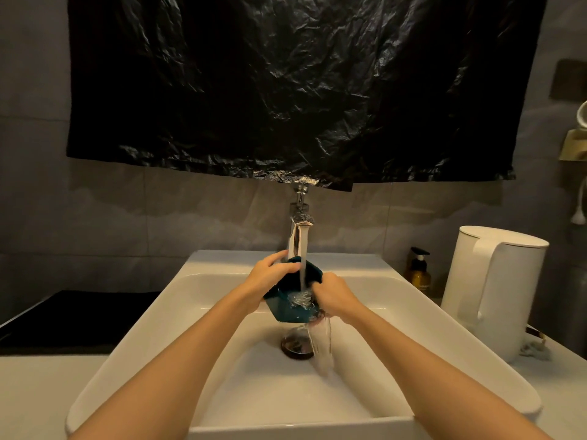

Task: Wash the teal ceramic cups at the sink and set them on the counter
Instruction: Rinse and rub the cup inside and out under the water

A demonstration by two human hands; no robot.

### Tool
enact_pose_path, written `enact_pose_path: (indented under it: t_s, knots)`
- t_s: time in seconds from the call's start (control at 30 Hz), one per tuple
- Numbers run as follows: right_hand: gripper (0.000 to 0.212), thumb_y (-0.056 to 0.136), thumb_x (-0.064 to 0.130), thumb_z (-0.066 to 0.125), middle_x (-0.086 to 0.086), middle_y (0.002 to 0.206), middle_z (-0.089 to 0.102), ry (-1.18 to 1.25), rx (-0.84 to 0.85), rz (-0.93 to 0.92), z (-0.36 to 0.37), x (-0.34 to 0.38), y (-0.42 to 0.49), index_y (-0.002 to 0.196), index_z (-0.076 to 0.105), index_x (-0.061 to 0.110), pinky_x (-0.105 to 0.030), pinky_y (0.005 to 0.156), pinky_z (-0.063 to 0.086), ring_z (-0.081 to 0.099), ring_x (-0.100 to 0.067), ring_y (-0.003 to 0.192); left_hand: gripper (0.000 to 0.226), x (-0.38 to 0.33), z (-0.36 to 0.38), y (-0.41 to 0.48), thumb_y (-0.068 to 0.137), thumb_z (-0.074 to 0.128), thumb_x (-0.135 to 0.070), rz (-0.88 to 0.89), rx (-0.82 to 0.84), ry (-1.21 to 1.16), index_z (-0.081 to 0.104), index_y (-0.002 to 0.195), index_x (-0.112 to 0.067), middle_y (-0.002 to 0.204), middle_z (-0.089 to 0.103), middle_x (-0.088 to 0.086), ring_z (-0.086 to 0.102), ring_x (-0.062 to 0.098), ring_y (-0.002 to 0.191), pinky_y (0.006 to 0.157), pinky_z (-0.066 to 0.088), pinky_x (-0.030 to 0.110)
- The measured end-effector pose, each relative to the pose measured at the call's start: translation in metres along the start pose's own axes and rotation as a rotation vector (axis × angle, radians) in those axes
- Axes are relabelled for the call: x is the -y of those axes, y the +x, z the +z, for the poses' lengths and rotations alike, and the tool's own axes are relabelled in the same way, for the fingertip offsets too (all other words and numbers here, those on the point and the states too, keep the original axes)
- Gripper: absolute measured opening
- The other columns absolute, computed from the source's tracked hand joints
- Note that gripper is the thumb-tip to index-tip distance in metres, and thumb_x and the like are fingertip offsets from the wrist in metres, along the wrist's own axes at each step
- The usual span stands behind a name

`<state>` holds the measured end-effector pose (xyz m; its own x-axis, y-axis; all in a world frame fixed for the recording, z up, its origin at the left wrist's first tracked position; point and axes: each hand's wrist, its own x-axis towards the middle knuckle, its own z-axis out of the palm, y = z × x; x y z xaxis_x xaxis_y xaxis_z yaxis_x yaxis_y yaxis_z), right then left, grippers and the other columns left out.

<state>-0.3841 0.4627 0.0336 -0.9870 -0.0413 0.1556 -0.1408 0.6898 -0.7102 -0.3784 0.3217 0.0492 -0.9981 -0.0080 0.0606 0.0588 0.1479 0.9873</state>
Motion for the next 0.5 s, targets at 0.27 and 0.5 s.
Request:
enact_pose_path:
  t_s: [0.27, 0.5]
  knots:
    - [0.044, 0.09, -0.001, 0.054, -0.013, 0.119, 0.054, 0.303, 0.402, 0.228, -0.003, 0.0, -0.005, 0.128, 0.037, 0.012, -0.036, 0.063, 0.061, 0.068, -0.032, 0.09, 0.024, 0.01, 0.002, -0.002, 0.089, 0.05, -0.01, 0.02, -0.124, 0.093, 0.06, 0.108, -0.02, 0.106, 0.061, 0.009, 0.054, 0.022, 0.094, 0.076, 0.046, 0.029]
    - [0.022, 0.096, 0.019, 0.046, -0.013, 0.104, 0.065, 0.306, 0.085, 0.094, -0.004, -0.004, 0.001, 0.113, 0.058, 0.01, -0.035, 0.064, 0.058, 0.064, -0.028, 0.091, 0.025, 0.01, 0.009, -0.004, 0.094, 0.049, -0.014, -0.037, 0.011, -0.032, 0.061, 0.116, -0.016, 0.1, 0.065, 0.008, 0.062, 0.024, 0.094, 0.084, 0.052, 0.038]
